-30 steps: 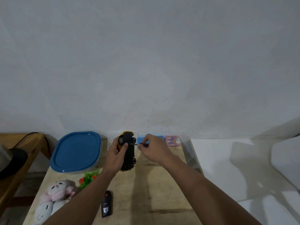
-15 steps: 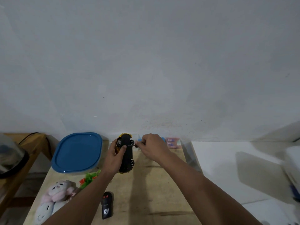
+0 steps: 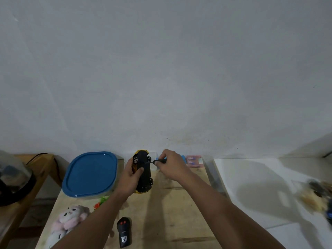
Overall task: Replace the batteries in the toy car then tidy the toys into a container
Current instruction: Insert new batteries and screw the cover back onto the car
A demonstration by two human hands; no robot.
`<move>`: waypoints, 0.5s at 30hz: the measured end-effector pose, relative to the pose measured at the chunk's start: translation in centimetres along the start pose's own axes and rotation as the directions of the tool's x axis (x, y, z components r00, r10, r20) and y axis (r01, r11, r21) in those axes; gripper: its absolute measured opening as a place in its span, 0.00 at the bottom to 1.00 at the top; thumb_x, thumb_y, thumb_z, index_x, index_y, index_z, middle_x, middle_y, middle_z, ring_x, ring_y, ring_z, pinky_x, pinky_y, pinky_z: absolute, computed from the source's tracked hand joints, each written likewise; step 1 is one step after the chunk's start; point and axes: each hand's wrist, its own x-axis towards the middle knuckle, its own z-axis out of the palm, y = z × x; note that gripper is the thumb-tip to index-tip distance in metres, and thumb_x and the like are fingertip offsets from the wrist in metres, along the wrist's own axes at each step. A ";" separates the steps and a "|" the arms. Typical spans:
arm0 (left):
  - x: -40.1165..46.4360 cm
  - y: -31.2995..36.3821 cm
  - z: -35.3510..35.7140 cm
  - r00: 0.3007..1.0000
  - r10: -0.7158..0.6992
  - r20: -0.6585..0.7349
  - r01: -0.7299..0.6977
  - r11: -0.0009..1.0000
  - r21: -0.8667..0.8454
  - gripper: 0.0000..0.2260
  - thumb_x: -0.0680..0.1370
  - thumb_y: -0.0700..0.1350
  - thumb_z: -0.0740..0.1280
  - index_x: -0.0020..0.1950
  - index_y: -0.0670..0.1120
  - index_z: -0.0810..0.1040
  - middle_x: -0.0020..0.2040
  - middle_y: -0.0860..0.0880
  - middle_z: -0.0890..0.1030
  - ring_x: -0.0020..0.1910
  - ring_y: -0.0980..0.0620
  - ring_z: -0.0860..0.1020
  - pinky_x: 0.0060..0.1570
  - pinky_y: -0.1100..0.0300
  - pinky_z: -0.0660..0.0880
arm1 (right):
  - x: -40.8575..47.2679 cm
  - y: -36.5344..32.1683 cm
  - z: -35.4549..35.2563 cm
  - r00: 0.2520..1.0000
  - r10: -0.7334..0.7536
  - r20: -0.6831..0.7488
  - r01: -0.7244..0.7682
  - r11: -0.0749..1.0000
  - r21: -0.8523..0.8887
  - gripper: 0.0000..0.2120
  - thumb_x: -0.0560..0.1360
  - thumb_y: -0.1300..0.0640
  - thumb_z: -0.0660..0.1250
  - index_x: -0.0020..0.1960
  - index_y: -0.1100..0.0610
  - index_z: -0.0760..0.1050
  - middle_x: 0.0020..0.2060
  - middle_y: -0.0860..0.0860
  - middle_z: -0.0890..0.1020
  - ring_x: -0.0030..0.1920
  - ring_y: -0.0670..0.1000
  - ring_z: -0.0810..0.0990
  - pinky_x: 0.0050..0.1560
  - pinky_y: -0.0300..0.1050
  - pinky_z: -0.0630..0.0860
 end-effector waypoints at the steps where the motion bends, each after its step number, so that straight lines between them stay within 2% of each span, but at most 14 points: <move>1: 0.1 0.0 -0.2 1.000 0.001 0.013 -0.002 1.000 0.006 0.18 0.84 0.40 0.65 0.74 0.53 0.71 0.62 0.50 0.81 0.61 0.49 0.81 0.53 0.59 0.78 | -0.2 -0.4 0.0 1.000 -0.014 -0.026 0.013 0.999 -0.053 0.13 0.79 0.45 0.67 0.46 0.55 0.77 0.38 0.48 0.78 0.41 0.50 0.79 0.39 0.44 0.73; 3: 0.2 0.3 -0.5 0.999 0.002 0.043 -0.002 1.000 0.007 0.19 0.85 0.42 0.64 0.75 0.54 0.69 0.64 0.51 0.81 0.63 0.49 0.80 0.55 0.57 0.78 | -0.5 -0.9 0.3 0.999 -0.019 -0.041 0.016 0.997 -0.069 0.13 0.80 0.44 0.65 0.49 0.55 0.77 0.37 0.48 0.79 0.39 0.50 0.79 0.36 0.43 0.71; 5: 0.1 0.5 -0.8 0.998 0.015 0.064 -0.016 1.000 0.007 0.20 0.85 0.42 0.64 0.76 0.56 0.68 0.65 0.52 0.80 0.62 0.53 0.80 0.53 0.61 0.78 | -0.6 -0.9 0.6 0.999 0.003 -0.036 -0.003 1.000 0.012 0.09 0.77 0.48 0.69 0.52 0.51 0.74 0.40 0.46 0.80 0.39 0.47 0.79 0.35 0.40 0.71; 7: 0.1 0.7 -1.3 0.997 0.033 0.076 -0.032 0.999 -0.009 0.21 0.85 0.42 0.64 0.76 0.57 0.68 0.65 0.53 0.80 0.62 0.54 0.80 0.51 0.63 0.78 | -0.6 -1.2 0.6 0.997 0.007 -0.079 -0.007 1.000 0.002 0.09 0.76 0.48 0.70 0.48 0.52 0.75 0.40 0.46 0.80 0.41 0.47 0.80 0.36 0.39 0.73; 9: -0.1 0.9 -1.7 0.996 0.047 0.080 -0.045 0.999 -0.028 0.21 0.85 0.41 0.65 0.76 0.57 0.69 0.65 0.52 0.81 0.62 0.53 0.81 0.51 0.63 0.79 | -0.7 -1.6 0.6 0.992 -0.010 -0.124 0.003 0.998 -0.058 0.14 0.78 0.43 0.68 0.44 0.54 0.77 0.37 0.47 0.80 0.40 0.48 0.79 0.35 0.39 0.71; 11: -0.1 1.1 -2.1 0.996 0.072 0.057 -0.071 0.997 -0.034 0.21 0.85 0.40 0.65 0.75 0.58 0.70 0.64 0.53 0.81 0.61 0.54 0.81 0.51 0.64 0.78 | -0.9 -2.1 0.6 0.994 -0.013 -0.112 0.007 0.999 -0.048 0.13 0.76 0.42 0.68 0.47 0.52 0.77 0.39 0.47 0.82 0.40 0.48 0.79 0.36 0.41 0.71; 13: 0.0 1.3 -2.5 0.997 0.081 0.018 -0.080 0.996 -0.047 0.21 0.85 0.40 0.64 0.75 0.57 0.70 0.63 0.52 0.81 0.61 0.52 0.81 0.53 0.61 0.78 | -0.9 -2.5 0.7 0.997 -0.002 -0.080 0.004 1.000 0.031 0.10 0.73 0.45 0.71 0.48 0.49 0.74 0.42 0.46 0.82 0.40 0.47 0.80 0.38 0.43 0.74; 15: 0.1 1.3 -3.1 0.999 0.052 -0.004 -0.052 0.997 -0.065 0.18 0.85 0.42 0.64 0.73 0.57 0.70 0.62 0.49 0.82 0.60 0.49 0.82 0.57 0.52 0.81 | -0.9 -3.3 0.6 0.995 -0.004 -0.096 0.007 0.999 0.038 0.09 0.74 0.47 0.72 0.45 0.51 0.75 0.41 0.46 0.81 0.41 0.47 0.80 0.41 0.44 0.76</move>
